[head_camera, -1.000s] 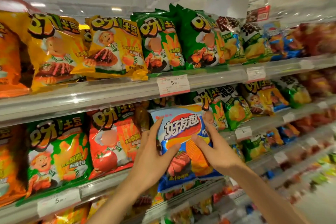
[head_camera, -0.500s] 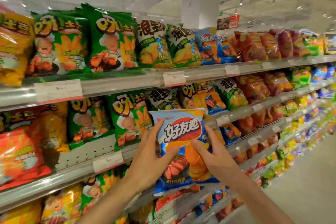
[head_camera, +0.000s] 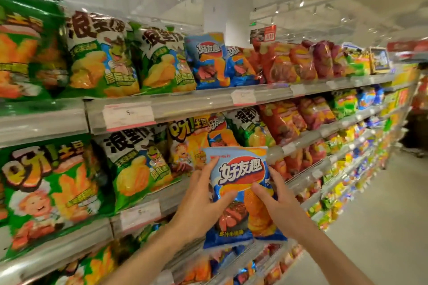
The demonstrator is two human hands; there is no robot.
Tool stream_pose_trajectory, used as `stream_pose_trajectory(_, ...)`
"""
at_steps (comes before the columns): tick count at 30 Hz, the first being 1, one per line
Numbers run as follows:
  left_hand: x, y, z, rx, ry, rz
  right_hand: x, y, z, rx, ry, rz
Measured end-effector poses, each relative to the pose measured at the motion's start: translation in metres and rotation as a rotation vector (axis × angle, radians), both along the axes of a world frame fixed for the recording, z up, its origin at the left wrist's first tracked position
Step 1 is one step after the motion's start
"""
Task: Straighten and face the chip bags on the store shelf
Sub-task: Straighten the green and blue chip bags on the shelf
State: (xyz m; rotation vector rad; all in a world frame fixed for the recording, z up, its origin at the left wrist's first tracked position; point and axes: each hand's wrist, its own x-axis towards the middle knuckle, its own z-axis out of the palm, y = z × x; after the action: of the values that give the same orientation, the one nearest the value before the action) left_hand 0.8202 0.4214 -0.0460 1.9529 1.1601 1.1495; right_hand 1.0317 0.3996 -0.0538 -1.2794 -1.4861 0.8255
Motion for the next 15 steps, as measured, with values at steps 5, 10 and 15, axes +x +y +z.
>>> stream_pose_trajectory(5,0.056,0.077,0.003,-0.014,-0.015,0.014,0.050,0.066,0.017,-0.030,-0.059,-0.028)
stream_pose_trajectory(10,0.100,0.141,0.011,-0.005,0.003,0.038,0.093,0.130,0.034,-0.026,-0.055,-0.028)
stream_pose_trajectory(15,0.134,0.175,0.018,0.010,-0.045,0.088,0.127,0.182,0.035,0.004,0.001,0.044)
